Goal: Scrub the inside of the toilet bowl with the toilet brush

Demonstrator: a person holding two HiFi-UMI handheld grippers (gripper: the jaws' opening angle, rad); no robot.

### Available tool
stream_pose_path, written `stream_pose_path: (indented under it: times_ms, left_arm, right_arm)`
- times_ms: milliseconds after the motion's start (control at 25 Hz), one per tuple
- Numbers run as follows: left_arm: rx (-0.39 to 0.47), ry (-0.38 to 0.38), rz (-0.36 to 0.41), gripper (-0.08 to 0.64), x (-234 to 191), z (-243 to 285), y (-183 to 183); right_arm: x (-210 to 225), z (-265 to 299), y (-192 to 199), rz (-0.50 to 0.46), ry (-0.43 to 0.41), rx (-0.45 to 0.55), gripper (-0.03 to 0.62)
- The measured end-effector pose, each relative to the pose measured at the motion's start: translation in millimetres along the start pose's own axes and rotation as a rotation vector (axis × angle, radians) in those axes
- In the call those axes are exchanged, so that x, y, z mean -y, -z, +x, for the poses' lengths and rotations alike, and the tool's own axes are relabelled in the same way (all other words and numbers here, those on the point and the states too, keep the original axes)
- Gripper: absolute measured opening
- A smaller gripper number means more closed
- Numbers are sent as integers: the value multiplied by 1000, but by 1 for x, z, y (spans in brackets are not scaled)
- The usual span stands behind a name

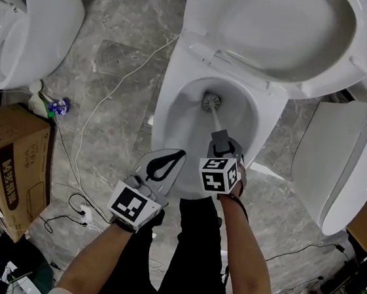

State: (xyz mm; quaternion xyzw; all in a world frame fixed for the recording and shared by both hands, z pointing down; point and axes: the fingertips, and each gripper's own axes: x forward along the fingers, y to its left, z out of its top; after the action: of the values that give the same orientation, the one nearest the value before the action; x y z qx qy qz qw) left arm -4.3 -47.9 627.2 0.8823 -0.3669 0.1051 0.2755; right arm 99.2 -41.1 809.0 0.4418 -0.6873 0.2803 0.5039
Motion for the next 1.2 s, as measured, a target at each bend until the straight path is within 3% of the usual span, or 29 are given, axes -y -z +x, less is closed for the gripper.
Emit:
stream_pose_path:
  times_ms: [400,920,1200]
  left_arm:
    - [15,-18,3,6,3,-10,-7]
    - [-6,16,8,6,37,-37,-24]
    - [-12,26,35,6,55,-48,-45]
  right_arm:
    - [2,11,-4,-51,8,-22,166]
    - [-11,-48,9,-6,-9,-11,166]
    - [-14,-111,10,143,-56,75,164]
